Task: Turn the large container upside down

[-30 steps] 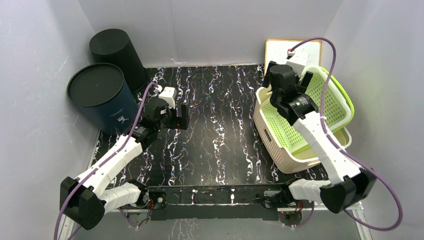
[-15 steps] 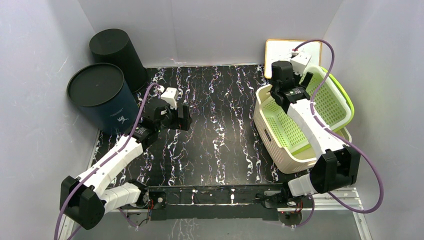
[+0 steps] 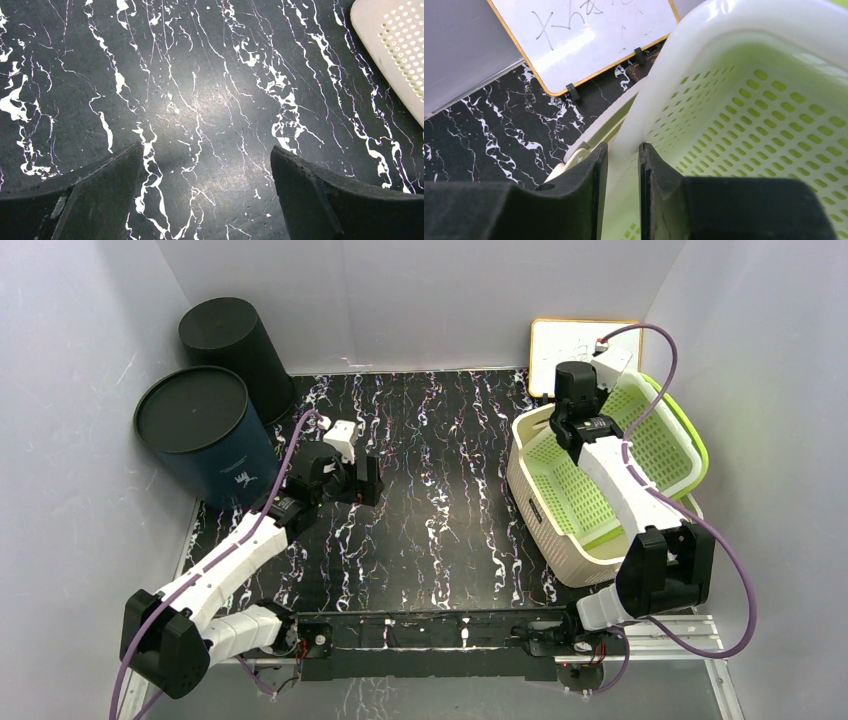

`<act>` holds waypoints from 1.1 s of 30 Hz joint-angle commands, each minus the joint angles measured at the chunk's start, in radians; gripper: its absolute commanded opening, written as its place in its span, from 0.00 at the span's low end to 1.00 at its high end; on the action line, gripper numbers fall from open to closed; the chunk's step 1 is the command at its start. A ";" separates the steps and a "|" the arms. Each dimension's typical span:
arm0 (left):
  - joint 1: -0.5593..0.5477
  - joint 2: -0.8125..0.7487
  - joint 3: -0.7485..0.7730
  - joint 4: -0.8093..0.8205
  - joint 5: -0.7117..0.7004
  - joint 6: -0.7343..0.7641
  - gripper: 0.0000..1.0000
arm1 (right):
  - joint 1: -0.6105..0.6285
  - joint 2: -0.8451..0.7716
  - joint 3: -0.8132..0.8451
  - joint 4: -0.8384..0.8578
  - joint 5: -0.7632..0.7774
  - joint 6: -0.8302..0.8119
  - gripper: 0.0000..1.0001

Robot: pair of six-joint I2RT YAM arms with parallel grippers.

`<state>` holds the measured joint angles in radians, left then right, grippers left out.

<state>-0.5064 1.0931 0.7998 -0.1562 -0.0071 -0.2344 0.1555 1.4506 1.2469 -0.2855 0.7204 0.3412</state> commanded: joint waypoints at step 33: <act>-0.006 -0.052 -0.058 0.010 0.048 0.028 0.98 | -0.020 0.046 0.089 0.154 0.054 0.001 0.68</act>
<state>-0.5076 1.0714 0.7643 -0.1429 0.0353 -0.2195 0.1471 1.4807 1.2831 -0.2146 0.7025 0.3428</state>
